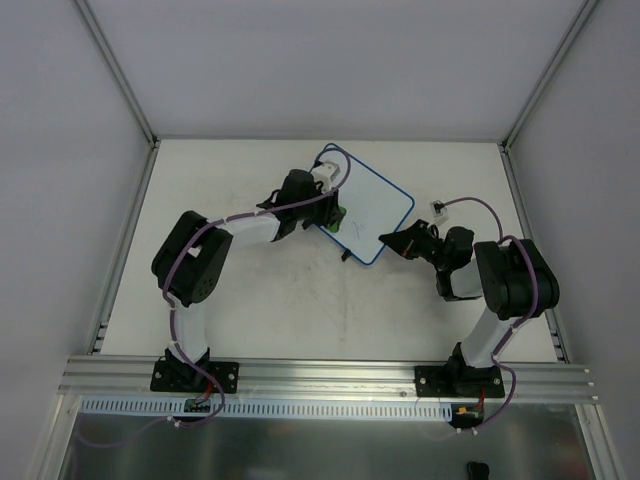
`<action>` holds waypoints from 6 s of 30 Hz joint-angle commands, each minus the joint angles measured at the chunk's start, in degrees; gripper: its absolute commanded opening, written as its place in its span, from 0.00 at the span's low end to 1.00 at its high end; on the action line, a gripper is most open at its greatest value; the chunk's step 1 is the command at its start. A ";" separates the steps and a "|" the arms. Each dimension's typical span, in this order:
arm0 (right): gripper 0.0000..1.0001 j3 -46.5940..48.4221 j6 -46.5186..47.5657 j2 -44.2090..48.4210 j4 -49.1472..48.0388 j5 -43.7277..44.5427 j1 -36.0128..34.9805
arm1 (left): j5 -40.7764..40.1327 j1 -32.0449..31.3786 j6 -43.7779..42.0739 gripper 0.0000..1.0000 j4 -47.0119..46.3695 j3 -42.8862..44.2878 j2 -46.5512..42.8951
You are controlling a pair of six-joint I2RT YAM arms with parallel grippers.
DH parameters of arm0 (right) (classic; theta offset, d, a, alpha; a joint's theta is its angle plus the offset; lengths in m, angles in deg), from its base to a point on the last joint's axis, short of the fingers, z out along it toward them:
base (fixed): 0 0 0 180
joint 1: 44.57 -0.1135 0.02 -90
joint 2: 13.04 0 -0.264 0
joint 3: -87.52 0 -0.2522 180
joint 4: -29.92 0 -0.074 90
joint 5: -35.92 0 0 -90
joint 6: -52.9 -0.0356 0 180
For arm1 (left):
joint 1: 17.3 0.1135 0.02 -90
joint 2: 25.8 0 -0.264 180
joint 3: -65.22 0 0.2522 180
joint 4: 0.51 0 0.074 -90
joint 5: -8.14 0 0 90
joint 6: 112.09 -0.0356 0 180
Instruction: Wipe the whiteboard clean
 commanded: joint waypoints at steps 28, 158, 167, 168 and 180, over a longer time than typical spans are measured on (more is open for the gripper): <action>0.00 -0.18 2.01 1.72 -13.48 -0.89 0.22 | -2.79 -4.84 -5.00 0.00 -0.68 -1.73 1.50; 0.00 -0.18 1.66 1.19 -13.48 -1.15 0.57 | -1.06 26.43 24.96 0.00 28.67 -9.98 -15.02; 0.00 -0.27 1.66 1.37 -13.48 -1.15 0.66 | -2.16 26.61 19.08 0.00 40.98 -15.43 -16.77; 0.00 -0.18 1.58 1.19 -13.48 -1.15 0.57 | -3.49 26.61 18.56 0.00 41.33 -16.40 -17.56; 0.00 -0.09 1.57 1.19 -13.48 -1.24 0.39 | -12.29 26.00 18.82 0.99 41.42 -22.38 -27.50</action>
